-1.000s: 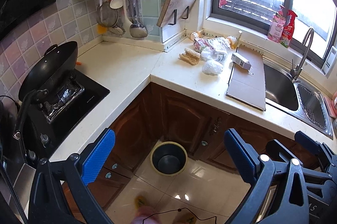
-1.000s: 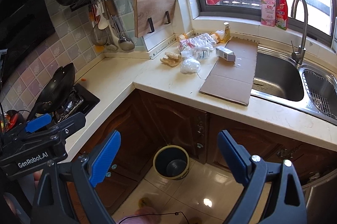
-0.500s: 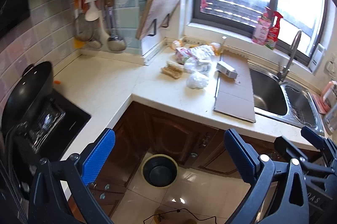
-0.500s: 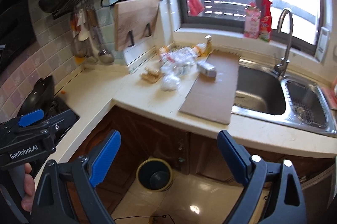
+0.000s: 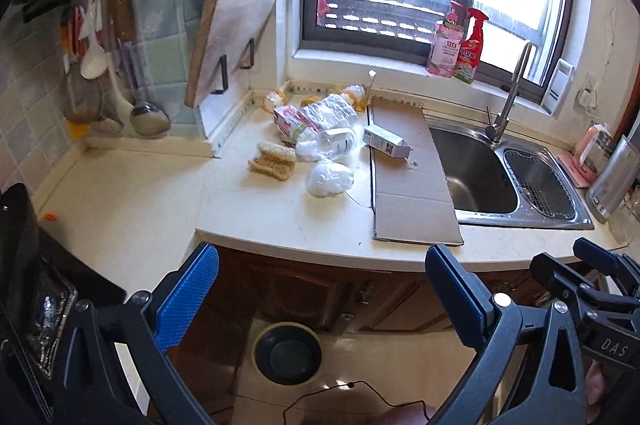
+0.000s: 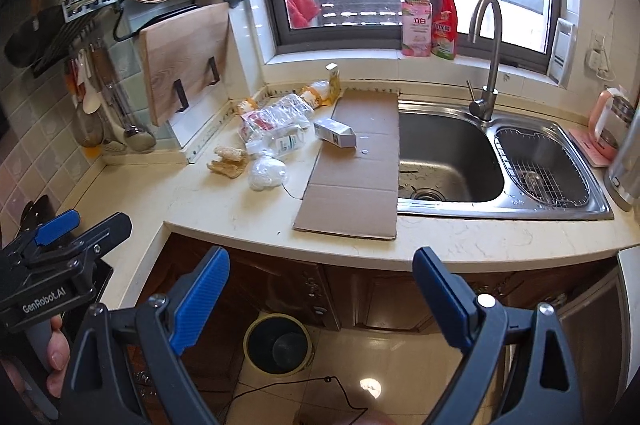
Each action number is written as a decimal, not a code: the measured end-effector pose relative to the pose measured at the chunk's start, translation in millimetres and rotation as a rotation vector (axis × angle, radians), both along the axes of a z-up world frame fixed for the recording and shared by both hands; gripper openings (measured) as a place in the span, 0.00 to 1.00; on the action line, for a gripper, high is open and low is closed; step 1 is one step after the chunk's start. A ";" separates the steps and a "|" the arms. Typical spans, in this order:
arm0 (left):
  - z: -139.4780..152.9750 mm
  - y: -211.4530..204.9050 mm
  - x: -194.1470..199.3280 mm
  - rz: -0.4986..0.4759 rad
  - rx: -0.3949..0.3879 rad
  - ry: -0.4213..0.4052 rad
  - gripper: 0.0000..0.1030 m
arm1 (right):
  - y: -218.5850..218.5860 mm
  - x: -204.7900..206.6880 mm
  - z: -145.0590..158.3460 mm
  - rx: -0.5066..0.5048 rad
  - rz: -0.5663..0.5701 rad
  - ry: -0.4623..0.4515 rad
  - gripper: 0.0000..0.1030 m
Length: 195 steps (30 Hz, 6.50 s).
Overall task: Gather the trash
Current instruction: 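Grasp the clear plastic bag with the left tool while the right tool grasps the white-blue carton, then carry the plastic bag and carton down over the black floor bin with both tools, then open the left tool over the bin while the right tool drops the carton in, then raise both tools back toward the counter trash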
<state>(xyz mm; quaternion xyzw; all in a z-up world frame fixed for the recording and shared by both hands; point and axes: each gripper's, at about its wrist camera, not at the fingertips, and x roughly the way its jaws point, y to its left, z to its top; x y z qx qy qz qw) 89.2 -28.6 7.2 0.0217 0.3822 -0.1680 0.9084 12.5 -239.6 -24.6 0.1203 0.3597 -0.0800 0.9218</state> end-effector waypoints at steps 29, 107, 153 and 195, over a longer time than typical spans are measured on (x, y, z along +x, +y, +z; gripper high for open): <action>-120.0 -116.7 266.4 0.274 0.087 0.382 0.99 | -114.9 348.5 -69.1 -0.024 0.343 0.174 0.91; -431.0 88.9 88.5 0.095 -0.019 0.905 0.53 | 156.9 139.4 -397.5 0.227 0.393 0.884 0.36; -286.2 126.5 48.7 0.178 0.119 0.493 0.75 | 162.5 131.1 -309.4 0.240 0.358 0.767 0.51; -17.1 44.4 68.0 0.006 0.040 -0.051 0.99 | 63.7 108.6 0.4 -0.043 0.185 0.061 0.51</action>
